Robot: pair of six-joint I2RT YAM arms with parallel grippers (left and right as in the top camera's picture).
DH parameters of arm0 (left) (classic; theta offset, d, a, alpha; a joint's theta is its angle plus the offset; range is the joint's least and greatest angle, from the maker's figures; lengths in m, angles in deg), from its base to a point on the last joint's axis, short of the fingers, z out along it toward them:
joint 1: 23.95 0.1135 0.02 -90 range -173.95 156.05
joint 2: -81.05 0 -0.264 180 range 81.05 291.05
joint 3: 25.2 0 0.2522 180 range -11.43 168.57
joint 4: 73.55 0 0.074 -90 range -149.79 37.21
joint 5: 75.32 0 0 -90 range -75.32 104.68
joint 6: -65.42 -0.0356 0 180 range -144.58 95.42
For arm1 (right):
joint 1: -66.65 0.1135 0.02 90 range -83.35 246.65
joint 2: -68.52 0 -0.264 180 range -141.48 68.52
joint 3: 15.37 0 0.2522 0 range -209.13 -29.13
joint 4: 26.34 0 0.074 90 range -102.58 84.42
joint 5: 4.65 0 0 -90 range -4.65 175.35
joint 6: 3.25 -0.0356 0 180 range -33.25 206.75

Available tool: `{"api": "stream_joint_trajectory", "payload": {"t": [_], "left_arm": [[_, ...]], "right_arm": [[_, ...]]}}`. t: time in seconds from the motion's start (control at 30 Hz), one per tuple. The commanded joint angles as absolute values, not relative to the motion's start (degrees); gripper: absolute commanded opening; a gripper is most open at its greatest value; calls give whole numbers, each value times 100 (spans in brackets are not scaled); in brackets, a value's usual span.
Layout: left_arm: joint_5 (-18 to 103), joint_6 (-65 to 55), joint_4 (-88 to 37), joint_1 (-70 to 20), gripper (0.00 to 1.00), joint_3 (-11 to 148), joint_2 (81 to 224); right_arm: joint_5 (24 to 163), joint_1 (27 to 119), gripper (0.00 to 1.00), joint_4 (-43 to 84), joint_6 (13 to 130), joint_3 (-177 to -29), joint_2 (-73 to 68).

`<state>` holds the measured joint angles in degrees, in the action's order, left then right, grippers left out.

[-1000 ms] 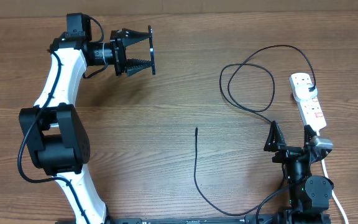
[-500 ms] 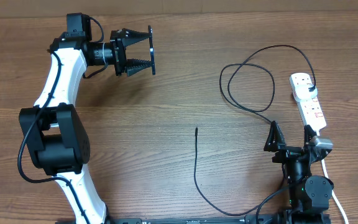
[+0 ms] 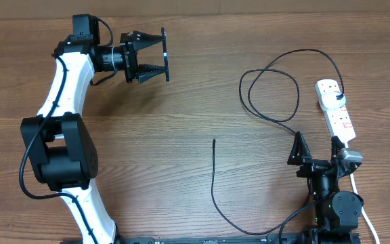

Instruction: Plug charger to phone and switch on socket

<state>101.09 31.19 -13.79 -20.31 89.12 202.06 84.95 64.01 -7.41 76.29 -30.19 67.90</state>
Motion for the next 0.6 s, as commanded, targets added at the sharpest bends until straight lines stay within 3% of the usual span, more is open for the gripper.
{"api": "stream_joint_trajectory", "payload": {"t": [0.0,0.57], "left_arm": [[10453,3068,-1401,-2044,4,9106,20206],[10453,3003,-1399,-2044,4,9106,20206]], "right_arm": [[8484,6380,100,-776,7656,-2958,6835],[8484,6380,100,-783,7656,-2958,6835]]}}
